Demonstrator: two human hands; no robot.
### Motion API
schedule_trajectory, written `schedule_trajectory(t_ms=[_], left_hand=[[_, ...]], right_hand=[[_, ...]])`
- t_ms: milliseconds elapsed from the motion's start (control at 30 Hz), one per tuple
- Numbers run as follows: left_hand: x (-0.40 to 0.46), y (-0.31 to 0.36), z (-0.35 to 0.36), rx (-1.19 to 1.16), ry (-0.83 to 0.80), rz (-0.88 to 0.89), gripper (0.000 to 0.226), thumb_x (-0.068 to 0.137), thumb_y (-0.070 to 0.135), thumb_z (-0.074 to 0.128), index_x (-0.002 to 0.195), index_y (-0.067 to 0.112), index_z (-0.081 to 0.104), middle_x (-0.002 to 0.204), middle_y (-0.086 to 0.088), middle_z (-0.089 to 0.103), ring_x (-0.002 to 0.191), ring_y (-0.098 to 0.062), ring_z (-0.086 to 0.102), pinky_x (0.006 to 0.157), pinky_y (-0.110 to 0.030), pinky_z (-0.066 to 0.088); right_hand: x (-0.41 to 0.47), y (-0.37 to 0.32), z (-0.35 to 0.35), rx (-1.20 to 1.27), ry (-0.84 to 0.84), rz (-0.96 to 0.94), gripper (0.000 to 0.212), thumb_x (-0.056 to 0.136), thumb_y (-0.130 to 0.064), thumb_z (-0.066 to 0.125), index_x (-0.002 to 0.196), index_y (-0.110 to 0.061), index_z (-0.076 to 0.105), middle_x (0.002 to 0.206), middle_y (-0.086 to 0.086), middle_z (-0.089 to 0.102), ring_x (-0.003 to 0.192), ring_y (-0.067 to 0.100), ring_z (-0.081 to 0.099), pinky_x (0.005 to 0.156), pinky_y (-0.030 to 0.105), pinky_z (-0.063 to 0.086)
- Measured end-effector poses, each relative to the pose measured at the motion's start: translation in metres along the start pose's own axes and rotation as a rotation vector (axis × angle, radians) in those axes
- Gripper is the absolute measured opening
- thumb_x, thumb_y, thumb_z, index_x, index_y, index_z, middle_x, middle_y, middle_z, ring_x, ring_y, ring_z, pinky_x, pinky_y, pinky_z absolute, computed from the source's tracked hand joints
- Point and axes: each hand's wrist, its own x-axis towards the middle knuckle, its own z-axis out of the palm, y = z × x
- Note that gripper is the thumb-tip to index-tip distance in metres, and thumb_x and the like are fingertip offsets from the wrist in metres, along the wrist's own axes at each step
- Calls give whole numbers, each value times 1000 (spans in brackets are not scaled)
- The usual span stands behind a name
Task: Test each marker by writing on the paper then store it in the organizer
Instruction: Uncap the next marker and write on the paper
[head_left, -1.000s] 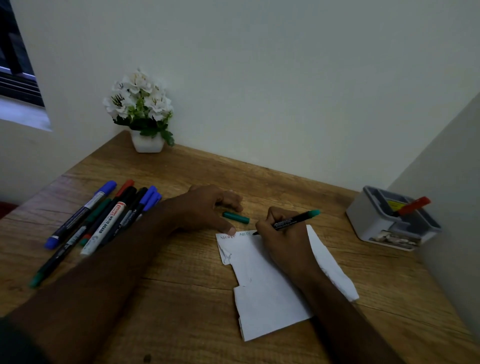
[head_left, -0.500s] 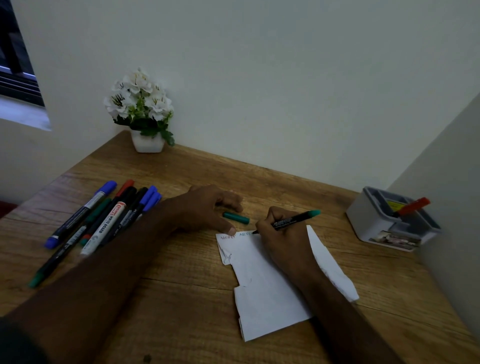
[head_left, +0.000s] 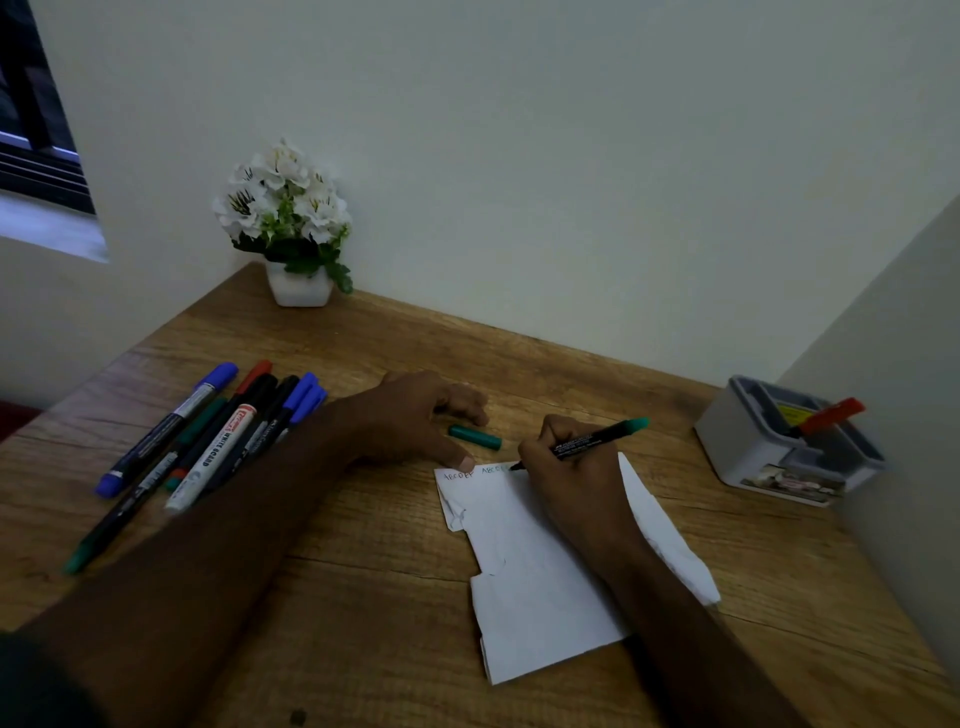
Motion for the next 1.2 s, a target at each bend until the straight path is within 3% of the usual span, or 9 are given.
schedule_trajectory(t_ms=[133,433,533,633,733,867,967,1067,1200], left_hand=[[1,0,0,4,8,-3,60,73,44,80,129,37,59,150,19,40,141,-7,31,120,-51,14],[0,1,3,45,81,16,48,77,45,77,122,39,63,149,17,42,140,-11,32,117,-54,19],[0,0,3,44,81,16,49,74,48,76,121,41,63,148,19,42,141,-11,32,117,-55,18],[0,-1,6,15,111,24,55,62,61,69,113,42,67,143,20,49,139,-7,36,116,-54,21],[3,-2,9,12,194,48,44,59,61,66,98,41,72,129,23,59,131,-4,45,113,-53,28],[6,-1,12,-62,305,78,28,64,50,72,89,38,73,108,25,67,113,0,57,107,-48,40],[5,7,13,-165,405,116,16,80,26,75,96,29,74,102,15,70,98,0,61,90,-31,50],[2,16,12,-199,436,178,12,88,18,69,97,25,71,94,11,68,90,-2,60,72,-13,43],[0,23,12,-331,370,228,10,90,6,64,97,12,70,83,-4,66,71,-12,63,63,-20,52]], right_hand=[[0,0,-1,5,14,-3,24,80,-1,62,60,0,49,54,0,50,51,2,45,49,13,39],[0,0,1,3,-13,20,32,79,-2,64,55,-14,46,51,-6,48,50,2,43,47,14,35],[0,-1,0,-6,13,13,29,79,-3,64,57,-10,48,53,-2,49,51,3,43,48,14,36],[-1,-1,-5,75,54,22,22,82,-1,61,63,-1,50,57,1,51,57,7,49,56,18,43],[-1,-3,-10,156,48,29,20,84,0,59,66,-6,53,61,-2,55,63,5,55,64,22,48],[2,-5,-16,106,47,-78,15,83,-2,65,72,-11,60,72,0,63,73,13,61,69,31,50],[5,-5,-24,137,39,-165,14,83,-11,65,70,-7,63,71,2,65,72,16,62,66,31,50],[6,-8,-29,392,25,-102,10,79,-5,55,74,2,60,71,13,70,60,17,59,58,22,48],[5,-8,-32,501,47,-85,15,87,14,51,76,4,55,71,21,70,54,17,56,55,20,48]])
